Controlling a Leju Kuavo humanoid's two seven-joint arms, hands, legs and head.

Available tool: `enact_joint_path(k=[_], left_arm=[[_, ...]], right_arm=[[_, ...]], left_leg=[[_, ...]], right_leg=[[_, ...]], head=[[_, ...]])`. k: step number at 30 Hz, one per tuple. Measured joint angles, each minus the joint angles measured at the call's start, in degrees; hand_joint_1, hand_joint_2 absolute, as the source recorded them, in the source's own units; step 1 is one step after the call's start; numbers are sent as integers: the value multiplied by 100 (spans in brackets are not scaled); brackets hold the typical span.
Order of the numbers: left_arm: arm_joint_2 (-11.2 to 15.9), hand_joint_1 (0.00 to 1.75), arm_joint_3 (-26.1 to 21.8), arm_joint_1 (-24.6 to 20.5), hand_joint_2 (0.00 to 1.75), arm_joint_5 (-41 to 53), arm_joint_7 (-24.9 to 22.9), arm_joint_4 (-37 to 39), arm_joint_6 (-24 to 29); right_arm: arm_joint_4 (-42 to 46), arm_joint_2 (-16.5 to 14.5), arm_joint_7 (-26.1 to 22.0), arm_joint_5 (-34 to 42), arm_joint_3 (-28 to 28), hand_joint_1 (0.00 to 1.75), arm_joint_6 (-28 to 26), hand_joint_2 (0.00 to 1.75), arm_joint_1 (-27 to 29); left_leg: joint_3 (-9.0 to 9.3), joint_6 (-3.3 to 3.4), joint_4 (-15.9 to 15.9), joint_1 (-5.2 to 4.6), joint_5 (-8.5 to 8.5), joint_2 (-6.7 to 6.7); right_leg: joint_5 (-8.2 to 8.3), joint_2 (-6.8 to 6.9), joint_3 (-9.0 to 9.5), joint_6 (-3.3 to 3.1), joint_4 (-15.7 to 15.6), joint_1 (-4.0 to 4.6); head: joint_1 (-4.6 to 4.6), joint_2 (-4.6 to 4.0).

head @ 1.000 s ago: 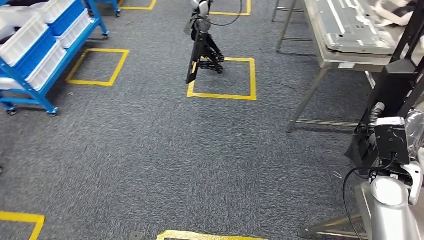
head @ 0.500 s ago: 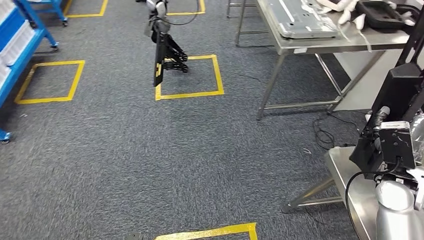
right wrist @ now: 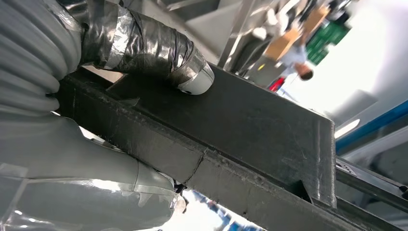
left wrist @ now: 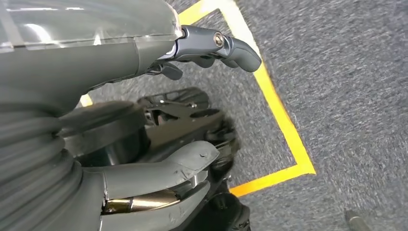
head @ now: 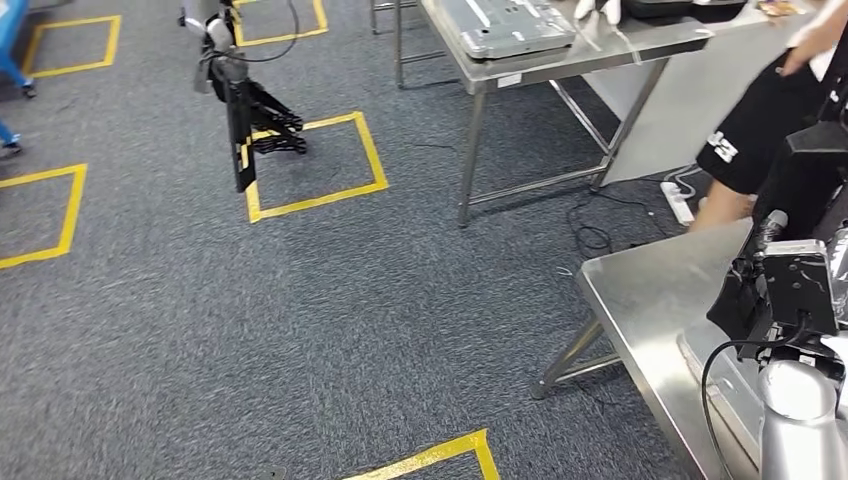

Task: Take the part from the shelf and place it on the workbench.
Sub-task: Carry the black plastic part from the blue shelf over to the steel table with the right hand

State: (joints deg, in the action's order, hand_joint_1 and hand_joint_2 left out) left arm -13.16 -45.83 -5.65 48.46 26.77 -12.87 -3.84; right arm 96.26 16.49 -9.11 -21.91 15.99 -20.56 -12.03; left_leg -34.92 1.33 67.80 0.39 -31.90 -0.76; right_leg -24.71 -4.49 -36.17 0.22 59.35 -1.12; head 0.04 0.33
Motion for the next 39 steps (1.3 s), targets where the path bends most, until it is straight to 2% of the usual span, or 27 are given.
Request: enact_joint_path(k=[2, 3, 4, 5, 6, 8, 9, 10, 11, 12, 13, 14, 16, 18, 19, 21, 23, 25, 27, 28, 29, 30, 32, 34, 36, 37, 39], left_arm=[[7, 0, -1, -1, 175, 2, -1, -1, 3], [10, 0, -2, -2, 175, 2, -3, -1, 4], [13, 0, -2, -5, 175, 2, -6, -1, 5], [12, 0, -2, -11, 175, 2, -8, 0, 9], [9, 0, -3, -21, 175, 2, -10, 0, 14], [3, 0, -4, -34, 175, 2, -10, 0, 25], [1, 0, -4, -34, 175, 2, -9, 0, 27], [1, 0, -5, -27, 175, 2, -9, 0, 30], [1, 0, -5, -20, 175, 2, -10, 0, 31], [2, 0, -6, -15, 175, 2, -10, 0, 32], [2, 0, -7, -12, 175, 2, -11, 0, 33], [1, 0, -7, -14, 175, 2, -11, 1, 34], [1, 0, -7, -20, 175, 2, -12, 1, 38], [3, 0, -8, -28, 175, -6, -15, -1, 46], [4, 0, -9, -32, 175, -15, -20, -1, 49], [3, 0, -12, -43, 175, -40, -31, -1, 51], [1, 0, -18, -49, 175, -55, -40, 0, 51], [0, 0, -27, -36, 175, -62, -43, 0, 50], [0, 0, -37, -8, 175, -66, -46, 0, 47], [0, 0, -40, 3, 175, -64, -48, 0, 45], [0, 0, -42, 10, 175, -60, -49, 0, 43], [0, 0, -43, 11, 175, -55, -50, 0, 39], [3, 0, -45, 7, 175, -38, -50, -1, 33], [7, 0, -48, 4, 175, -14, -52, -1, 32], [7, 0, -48, -11, 175, 10, -54, -1, 31], [6, 0, -48, -23, 175, 16, -56, -1, 30], [2, 0, -48, -46, 175, 27, -61, -1, 29]], right_arm=[[-1, 4, 18, -1, 14, 175, 7, 175, -8], [-3, 8, 23, -2, 20, 175, 10, 175, -11], [-4, 17, 29, -2, 31, 175, 13, 175, -9], [-5, 33, 34, -3, 44, 175, 14, 175, 2], [-7, 51, 37, -4, 63, 175, 12, 175, 23], [-8, 87, 37, -6, 115, 175, 9, 175, 36], [-9, 97, 35, -7, 134, 175, 9, 175, 34], [-12, 102, 34, -8, 147, 175, 8, 175, 32], [-16, 101, 35, -8, 151, 175, 8, 175, 43], [-22, 101, 37, -8, 152, 175, 8, 175, 63], [-27, 100, 40, -8, 155, 175, 8, 175, 81], [-30, 100, 42, -8, 158, 175, 8, 175, 90], [-28, 103, 43, -8, 171, 175, 8, 175, 89], [-22, 105, 43, -8, 186, 175, 6, 175, 95], [-20, 105, 43, -8, 195, 175, 5, 175, 103], [-14, 107, 44, -15, 220, 175, 4, 175, 130], [-8, 110, 49, -44, 246, 175, 3, 175, 139], [-5, 108, 63, -106, 256, 175, 2, 175, 139], [-13, 104, 97, -200, 257, 175, -3, 175, 152], [-19, 104, 132, -302, 259, 175, -24, 175, 157], [-29, 105, 175, -460, 261, 175, -71, 175, 160], [-40, 108, 220, -661, 263, 175, -138, 175, 160], [-71, 115, 309, -1107, 264, 175, -295, 175, 149], [-110, 127, 393, -1479, 261, 175, -399, 175, 122], [-164, 163, 487, -1784, 257, 175, -443, 175, 102], [-195, 190, 536, -1914, 256, 175, -454, 175, 87], [-270, 233, 632, -2159, 233, 175, -468, 175, -25]], left_leg=[[250, 60, -612, 10, 274, -302], [307, 77, -765, 5, 310, -403], [328, 89, -820, -6, 299, -428], [349, 106, -865, -11, 315, -362], [369, 139, -909, -11, 350, -285], [408, 212, -1017, 6, 427, -124], [416, 237, -1047, 2, 447, -38], [417, 254, -1057, -8, 450, 47], [415, 262, -1055, -16, 446, 139], [413, 260, -1052, -22, 438, 226], [413, 254, -1045, -25, 426, 311], [415, 242, -1035, -24, 409, 393], [427, 194, -997, -30, 355, 541], [447, 120, -958, -57, 293, 661], [461, 84, -954, -71, 271, 714], [495, 17, -952, -69, 230, 780], [440, -38, -754, -43, 61, 563], [167, -48, -142, -22, -282, 248], [-172, -33, 521, -20, -517, 144], [-248, -19, 636, -22, -486, 127], [-224, 1, 535, -22, -342, 110], [-114, 28, 254, -22, -126, 58], [160, 86, -436, -8, 229, -257], [279, 110, -762, -7, 316, -485], [314, 144, -840, -27, 345, -387], [343, 177, -898, -33, 383, -312], [376, 239, -1007, -29, 462, -171]], right_leg=[[9, -157, -27, 34, 32, 3], [21, -227, -53, 67, 39, -13], [43, -306, -79, 115, 34, -29], [72, -384, -99, 167, 13, -50], [87, -363, -113, 205, 2, -66], [-33, -64, -212, 260, 166, -45], [-187, 147, -328, 277, 414, -38], [-364, 291, -482, 303, 742, -36], [-509, 356, -636, 328, 1075, -51], [-571, 390, -734, 350, 1298, -69], [-535, 415, -742, 369, 1342, -86], [-410, 453, -641, 386, 1179, -100], [-113, 652, -245, 397, 507, -91], [-2, 800, -7, 322, 63, -46], [-24, 796, 0, 270, 24, -18], [-12, 657, -13, 182, 14, -27], [5, 531, -8, 107, -9, -46], [13, 415, -10, 44, -18, -38], [16, 274, -17, 18, -13, -10], [17, 190, -18, 16, -8, 1], [17, 106, -18, 16, -1, 8], [17, 21, -18, 17, 10, 12], [19, -134, -39, 33, 43, 15], [42, -282, -89, 95, 58, -10], [88, -400, -126, 188, 30, -55], [91, -307, -145, 219, 33, -55], [-76, 85, -281, 252, 281, -33]], head=[[2, 0], [2, 0], [1, 0], [0, 0], [1, 0], [8, 0], [10, 0], [13, 0], [11, 0], [13, 0], [12, 0], [13, 0], [13, 0], [9, 0], [7, 0], [5, 0], [2, 0], [0, 0], [-1, 0], [-2, 0], [-1, 0], [-1, 0], [2, 0], [2, 0], [-1, 0], [3, 0], [16, 0]])
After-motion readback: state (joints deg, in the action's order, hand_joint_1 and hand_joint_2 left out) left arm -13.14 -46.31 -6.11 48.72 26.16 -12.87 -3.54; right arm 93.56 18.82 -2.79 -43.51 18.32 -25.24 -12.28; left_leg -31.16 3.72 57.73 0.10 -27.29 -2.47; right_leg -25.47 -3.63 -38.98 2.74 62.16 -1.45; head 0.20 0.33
